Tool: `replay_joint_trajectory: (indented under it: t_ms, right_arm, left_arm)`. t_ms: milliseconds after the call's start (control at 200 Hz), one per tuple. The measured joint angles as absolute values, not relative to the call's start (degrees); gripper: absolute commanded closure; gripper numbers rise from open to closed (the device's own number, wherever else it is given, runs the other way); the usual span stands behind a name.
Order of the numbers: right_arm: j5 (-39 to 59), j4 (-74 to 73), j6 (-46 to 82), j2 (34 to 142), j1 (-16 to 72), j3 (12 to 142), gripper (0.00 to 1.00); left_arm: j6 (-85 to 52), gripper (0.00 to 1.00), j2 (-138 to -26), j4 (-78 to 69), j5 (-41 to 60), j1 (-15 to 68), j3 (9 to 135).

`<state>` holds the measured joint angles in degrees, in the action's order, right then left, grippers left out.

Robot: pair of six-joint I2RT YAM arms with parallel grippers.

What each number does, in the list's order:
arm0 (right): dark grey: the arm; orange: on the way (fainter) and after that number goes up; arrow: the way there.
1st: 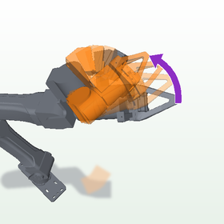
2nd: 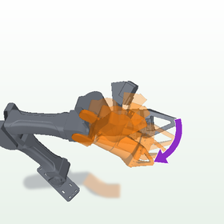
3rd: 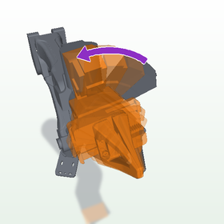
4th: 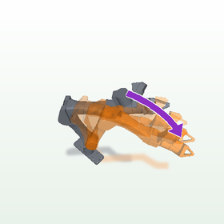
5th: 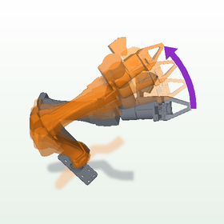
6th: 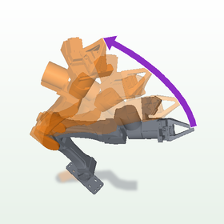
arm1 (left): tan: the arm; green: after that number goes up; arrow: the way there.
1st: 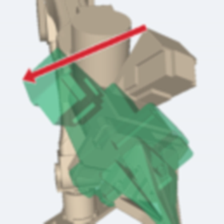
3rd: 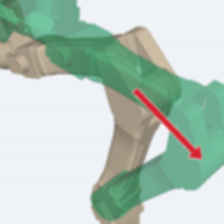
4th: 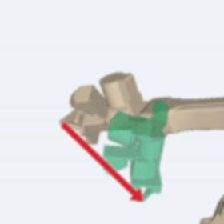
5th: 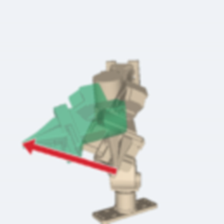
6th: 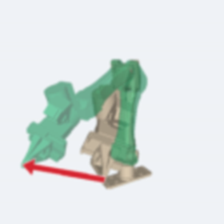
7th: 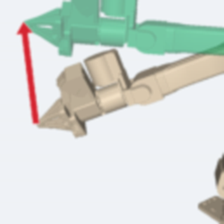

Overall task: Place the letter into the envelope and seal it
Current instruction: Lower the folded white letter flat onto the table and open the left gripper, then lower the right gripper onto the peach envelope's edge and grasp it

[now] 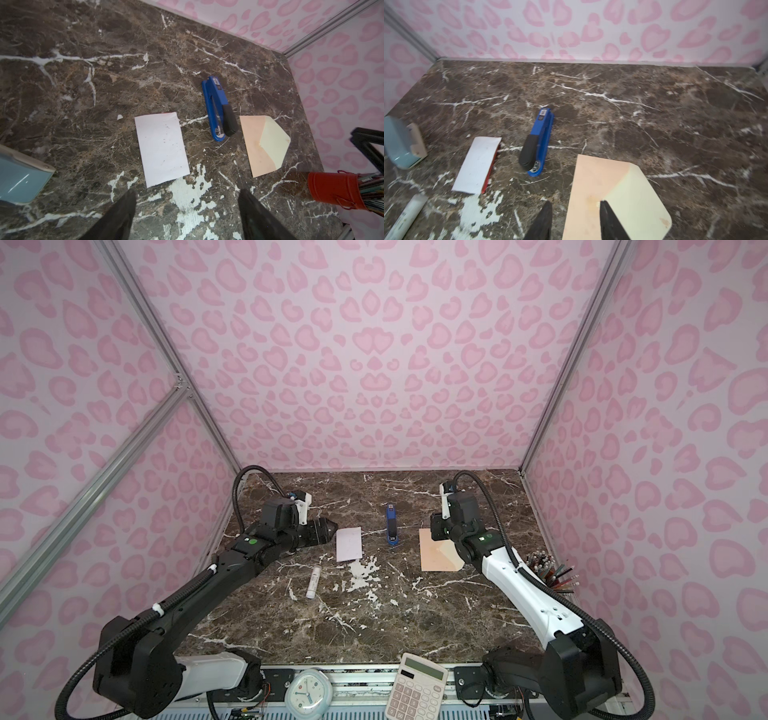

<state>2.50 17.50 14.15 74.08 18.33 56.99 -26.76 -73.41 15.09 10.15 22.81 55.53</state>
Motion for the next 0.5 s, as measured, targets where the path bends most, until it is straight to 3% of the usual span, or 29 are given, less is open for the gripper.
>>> replay_joint_trajectory:
  t_ms: [500]
  right_arm:
    - [2.68,25.58,28.23,88.07,6.28,58.76,0.43]
  left_arm:
    - [-21.08,0.12,-69.82,14.17,7.62,33.82,55.02]
